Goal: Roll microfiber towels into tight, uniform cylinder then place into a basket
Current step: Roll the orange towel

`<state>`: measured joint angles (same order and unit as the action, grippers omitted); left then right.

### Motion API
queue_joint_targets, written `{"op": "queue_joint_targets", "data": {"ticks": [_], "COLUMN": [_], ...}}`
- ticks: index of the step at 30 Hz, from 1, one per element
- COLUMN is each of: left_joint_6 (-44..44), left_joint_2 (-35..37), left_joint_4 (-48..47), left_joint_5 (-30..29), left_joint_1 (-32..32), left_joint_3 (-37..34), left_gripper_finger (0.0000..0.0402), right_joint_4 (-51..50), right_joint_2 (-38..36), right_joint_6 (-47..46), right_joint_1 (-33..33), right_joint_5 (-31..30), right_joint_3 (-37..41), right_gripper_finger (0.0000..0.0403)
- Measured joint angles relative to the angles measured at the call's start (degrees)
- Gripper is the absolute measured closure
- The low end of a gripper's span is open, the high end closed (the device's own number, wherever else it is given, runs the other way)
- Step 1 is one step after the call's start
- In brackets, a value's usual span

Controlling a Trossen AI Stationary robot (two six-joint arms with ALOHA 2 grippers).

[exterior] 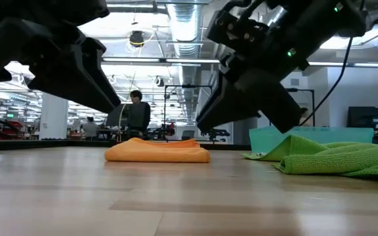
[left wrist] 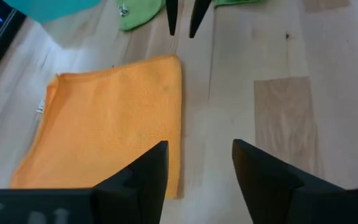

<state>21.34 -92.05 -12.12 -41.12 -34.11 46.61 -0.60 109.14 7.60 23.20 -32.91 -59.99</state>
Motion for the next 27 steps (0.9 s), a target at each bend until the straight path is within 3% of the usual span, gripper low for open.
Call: {"op": "queue_joint_targets", "data": {"ticks": [9, 13, 21, 25, 27], "left_joint_6": [-0.6, -0.6, -1.3, -1.4, -1.7], "left_joint_2": [-5.5, -7.9, -8.4, -8.4, -8.4], "left_joint_4": [-0.1, 0.0, -0.4, -0.4, -0.4], "left_joint_5": [-1.9, -2.3, -1.8, 3.8, 3.7], "left_joint_1": [1.0, 2.2, 5.4, 6.9, 7.1], "left_joint_3": [0.0, 0.0, 0.0, 0.0, 0.0], "left_gripper_finger": [0.0236, 0.0239, 0.0239, 0.0239, 0.0239], "right_joint_4": [-0.3, -0.4, -0.3, -0.2, -0.2], "right_joint_2": [-0.3, 0.0, 0.0, 0.0, 0.0], "right_joint_6": [-0.5, -0.3, -0.5, -2.7, -3.1], "right_joint_1": [-0.2, -0.9, -4.2, -6.1, -6.5], "right_joint_5": [0.4, 4.0, 8.1, 12.0, 12.0], "right_joint_3": [0.0, 0.0, 0.0, 0.7, 1.3], "right_gripper_finger": [0.0240, 0.0224, 0.0216, 0.0217, 0.0217]}}
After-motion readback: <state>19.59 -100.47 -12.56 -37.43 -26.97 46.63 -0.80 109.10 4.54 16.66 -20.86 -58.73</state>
